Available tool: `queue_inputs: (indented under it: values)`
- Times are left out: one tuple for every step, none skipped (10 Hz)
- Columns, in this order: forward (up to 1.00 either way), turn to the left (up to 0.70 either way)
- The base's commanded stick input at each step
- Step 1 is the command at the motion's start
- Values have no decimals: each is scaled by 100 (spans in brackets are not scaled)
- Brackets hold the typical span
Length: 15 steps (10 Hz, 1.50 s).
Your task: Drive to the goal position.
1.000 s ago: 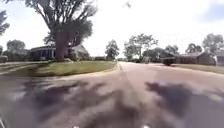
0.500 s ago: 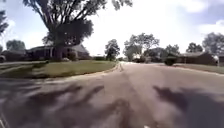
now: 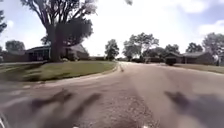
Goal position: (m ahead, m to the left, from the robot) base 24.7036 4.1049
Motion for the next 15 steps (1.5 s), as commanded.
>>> queue_inputs:
  values:
    - [100, 0]
    - [100, 0]
    - [100, -14]
    - [100, -38]
    - [100, -37]
    - [100, -13]
    - [100, 0]
    - [100, 0]
    - [100, 0]
    - [100, 0]
    - [100, 0]
    - [100, 0]
    - [100, 0]
    - [100, 0]
    - [100, 0]
